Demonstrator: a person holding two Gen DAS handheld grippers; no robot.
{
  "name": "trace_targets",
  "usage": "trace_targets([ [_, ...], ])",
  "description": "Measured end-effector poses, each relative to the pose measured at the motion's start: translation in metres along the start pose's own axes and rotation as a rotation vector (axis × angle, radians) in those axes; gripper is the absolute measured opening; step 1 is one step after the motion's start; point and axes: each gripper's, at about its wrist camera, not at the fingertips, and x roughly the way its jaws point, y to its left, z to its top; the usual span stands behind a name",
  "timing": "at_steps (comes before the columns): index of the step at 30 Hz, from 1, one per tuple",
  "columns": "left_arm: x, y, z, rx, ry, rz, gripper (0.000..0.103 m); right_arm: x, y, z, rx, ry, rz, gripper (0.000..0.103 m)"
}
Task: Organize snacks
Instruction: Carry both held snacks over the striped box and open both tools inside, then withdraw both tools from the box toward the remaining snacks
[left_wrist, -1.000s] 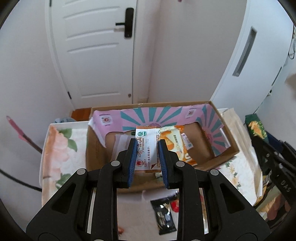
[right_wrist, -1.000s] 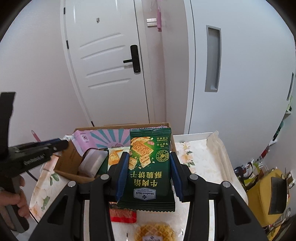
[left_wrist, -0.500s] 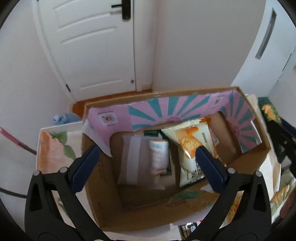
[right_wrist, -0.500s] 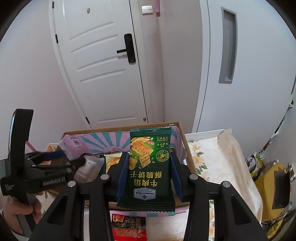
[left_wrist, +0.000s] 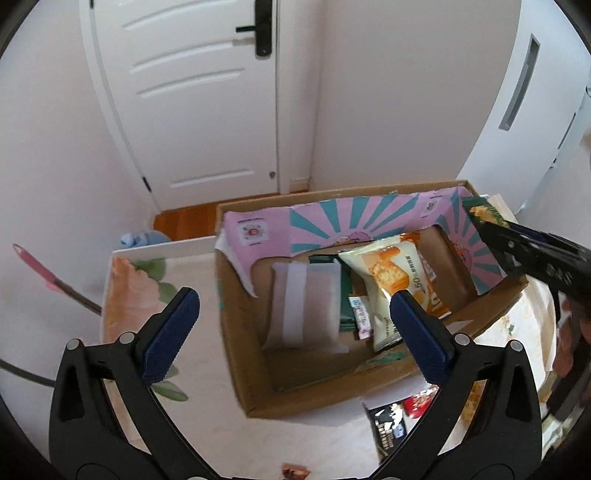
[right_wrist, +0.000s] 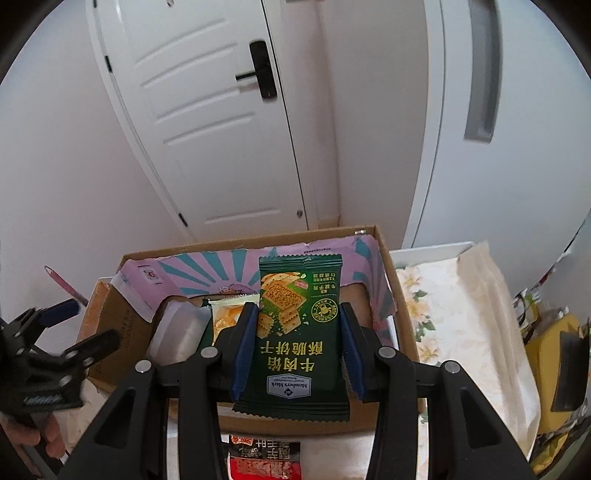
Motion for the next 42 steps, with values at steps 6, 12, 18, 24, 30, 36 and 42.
trace_targets([
  [6,-0.012,0.009,-0.005,-0.022,-0.014,0.015,0.103,0.027,-0.012,0.009,0.015,0.098,0.046,0.045],
  [12,-0.026,0.010,-0.013,-0.035,-0.028,0.039,0.103,0.018,-0.015,0.009,-0.003,0.068,0.070,0.097],
  [18,-0.046,0.007,-0.019,-0.050,-0.055,0.077,0.103,-0.023,-0.016,0.004,-0.025,0.002,0.079,0.097],
  [24,-0.075,0.003,-0.029,-0.080,-0.091,0.085,0.103,-0.054,-0.018,0.000,-0.065,-0.030,0.078,0.097],
  [30,-0.104,0.002,-0.047,-0.105,-0.119,0.122,0.103,-0.084,-0.011,-0.014,-0.144,-0.047,0.080,0.097],
  [36,-0.128,0.002,-0.076,-0.113,-0.134,0.173,0.103,-0.105,-0.010,-0.030,-0.181,-0.068,0.109,0.097],
  [42,-0.134,0.005,-0.110,-0.116,-0.091,0.214,0.103,-0.108,-0.014,-0.047,-0.167,-0.033,0.193,0.098],
])
